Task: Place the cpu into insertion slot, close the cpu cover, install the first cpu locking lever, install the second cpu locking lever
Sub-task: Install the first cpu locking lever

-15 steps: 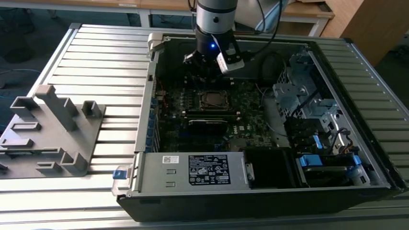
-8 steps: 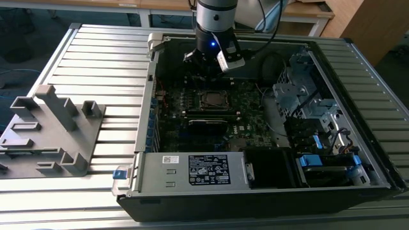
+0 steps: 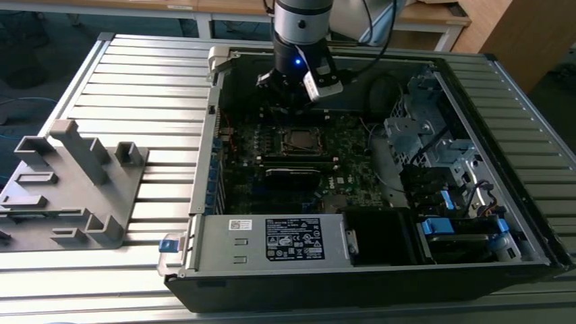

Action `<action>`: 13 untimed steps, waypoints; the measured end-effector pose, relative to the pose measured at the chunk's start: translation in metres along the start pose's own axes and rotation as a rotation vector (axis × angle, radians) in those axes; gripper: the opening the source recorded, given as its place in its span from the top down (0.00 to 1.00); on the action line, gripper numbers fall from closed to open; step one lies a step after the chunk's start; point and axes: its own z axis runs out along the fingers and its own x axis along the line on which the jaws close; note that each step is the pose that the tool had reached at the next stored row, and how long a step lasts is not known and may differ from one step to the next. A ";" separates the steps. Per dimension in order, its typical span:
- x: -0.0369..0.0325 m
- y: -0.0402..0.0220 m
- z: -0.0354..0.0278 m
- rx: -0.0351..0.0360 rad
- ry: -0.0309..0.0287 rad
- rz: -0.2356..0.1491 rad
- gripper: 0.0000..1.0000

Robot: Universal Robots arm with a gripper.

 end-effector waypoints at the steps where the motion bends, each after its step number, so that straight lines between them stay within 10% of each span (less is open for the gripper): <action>1: 0.0015 -0.0001 0.0000 -0.0001 -0.0001 0.000 0.89; 13: 0.0093 -0.0009 -0.0007 0.0002 0.0001 0.000 0.89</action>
